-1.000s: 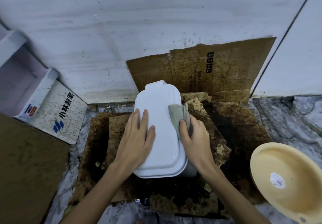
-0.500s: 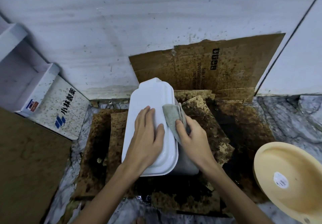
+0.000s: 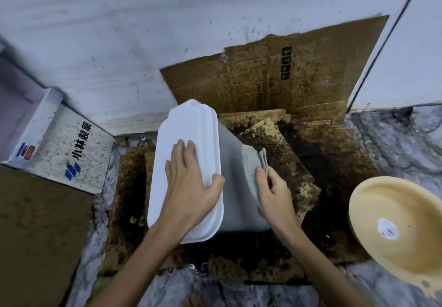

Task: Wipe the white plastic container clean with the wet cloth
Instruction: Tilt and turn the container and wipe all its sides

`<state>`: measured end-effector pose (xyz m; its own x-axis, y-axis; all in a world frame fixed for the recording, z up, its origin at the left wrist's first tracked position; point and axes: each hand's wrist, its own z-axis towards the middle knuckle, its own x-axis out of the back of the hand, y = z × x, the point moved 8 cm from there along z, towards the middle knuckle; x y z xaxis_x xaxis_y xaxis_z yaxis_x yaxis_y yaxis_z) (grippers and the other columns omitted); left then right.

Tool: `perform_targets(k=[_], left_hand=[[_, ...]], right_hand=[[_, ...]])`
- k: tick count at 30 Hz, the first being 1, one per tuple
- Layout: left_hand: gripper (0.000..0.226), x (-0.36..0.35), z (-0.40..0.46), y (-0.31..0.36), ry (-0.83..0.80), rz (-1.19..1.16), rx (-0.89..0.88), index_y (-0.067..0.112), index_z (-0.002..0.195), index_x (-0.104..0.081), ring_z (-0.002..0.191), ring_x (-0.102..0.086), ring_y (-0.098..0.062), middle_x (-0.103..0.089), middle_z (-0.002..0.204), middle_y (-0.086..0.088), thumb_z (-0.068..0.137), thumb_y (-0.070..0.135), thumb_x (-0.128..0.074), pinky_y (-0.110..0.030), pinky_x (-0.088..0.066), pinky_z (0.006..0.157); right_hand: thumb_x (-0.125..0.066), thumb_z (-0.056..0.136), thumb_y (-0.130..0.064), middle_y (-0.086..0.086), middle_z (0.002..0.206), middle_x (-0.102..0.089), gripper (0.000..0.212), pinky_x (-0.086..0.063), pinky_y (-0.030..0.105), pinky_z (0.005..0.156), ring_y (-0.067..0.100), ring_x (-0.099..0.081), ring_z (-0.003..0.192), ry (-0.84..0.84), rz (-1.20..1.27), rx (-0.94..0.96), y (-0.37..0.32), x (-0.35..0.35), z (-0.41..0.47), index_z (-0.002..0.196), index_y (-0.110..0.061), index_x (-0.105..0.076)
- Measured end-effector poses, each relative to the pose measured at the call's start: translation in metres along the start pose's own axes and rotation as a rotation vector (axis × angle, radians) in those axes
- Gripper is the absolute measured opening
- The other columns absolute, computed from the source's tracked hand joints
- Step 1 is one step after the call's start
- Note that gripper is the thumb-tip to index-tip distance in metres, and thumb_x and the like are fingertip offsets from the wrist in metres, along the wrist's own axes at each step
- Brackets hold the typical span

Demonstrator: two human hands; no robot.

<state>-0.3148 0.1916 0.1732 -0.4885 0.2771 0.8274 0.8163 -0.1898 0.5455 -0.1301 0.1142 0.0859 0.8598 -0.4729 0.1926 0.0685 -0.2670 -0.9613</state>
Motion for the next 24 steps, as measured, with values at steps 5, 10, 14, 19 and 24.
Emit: perform_targets(k=[5, 10, 14, 19, 24], left_hand=[[0.100, 0.007, 0.004, -0.017, 0.030, 0.015, 0.034, 0.010, 0.168, -0.003, 0.164, 0.002, -0.019, 0.001, 0.178, -0.004, 0.097, 0.045, -0.065, -0.054, -0.013, 0.132], [0.124, 0.008, 0.009, -0.033, 0.056, 0.075, 0.030, 0.011, 0.169, 0.003, 0.165, -0.002, -0.024, -0.001, 0.178, -0.006, 0.087, 0.057, -0.077, -0.054, -0.014, 0.132], [0.121, 0.006, 0.012, -0.040, 0.042, 0.110, -0.008, 0.020, 0.169, 0.013, 0.165, 0.010, -0.018, 0.012, 0.179, -0.003, 0.091, 0.054, -0.073, -0.050, -0.007, 0.133], [0.115, 0.011, 0.008, -0.053, 0.048, 0.113, -0.015, 0.026, 0.168, 0.013, 0.164, 0.009, -0.012, 0.014, 0.177, 0.009, 0.092, 0.054, -0.067, -0.038, -0.004, 0.132], [0.117, 0.018, 0.008, -0.063, 0.057, 0.081, 0.017, 0.030, 0.170, 0.011, 0.164, 0.001, -0.010, 0.011, 0.177, 0.015, 0.083, 0.066, -0.058, -0.032, -0.009, 0.128]], right_hand=[[-0.050, 0.112, -0.035, -0.005, 0.085, -0.066, 0.030, -0.045, 0.022, 0.067, 0.007, -0.062, 0.079, 0.011, -0.028, 0.051, 0.005, -0.012, -0.001, 0.093, -0.018, -0.066], [-0.046, 0.113, -0.033, -0.009, 0.114, -0.056, 0.031, -0.042, 0.017, 0.096, -0.003, -0.052, 0.108, -0.072, -0.081, 0.097, 0.009, -0.057, -0.005, 0.132, -0.018, -0.065], [-0.041, 0.113, -0.042, -0.004, 0.161, -0.030, 0.055, -0.016, 0.007, 0.121, 0.007, -0.025, 0.152, -0.160, -0.097, 0.133, 0.010, -0.093, -0.016, 0.166, -0.026, -0.035], [-0.008, 0.106, -0.058, -0.012, 0.176, 0.019, 0.069, 0.010, 0.019, 0.122, -0.001, 0.020, 0.159, -0.209, -0.368, 0.223, 0.018, -0.114, -0.017, 0.169, -0.031, 0.005], [-0.007, 0.107, -0.055, -0.006, 0.176, 0.021, 0.071, 0.014, 0.023, 0.126, 0.002, 0.023, 0.159, -0.222, -0.407, 0.202, 0.036, -0.117, -0.009, 0.169, -0.026, 0.008]])
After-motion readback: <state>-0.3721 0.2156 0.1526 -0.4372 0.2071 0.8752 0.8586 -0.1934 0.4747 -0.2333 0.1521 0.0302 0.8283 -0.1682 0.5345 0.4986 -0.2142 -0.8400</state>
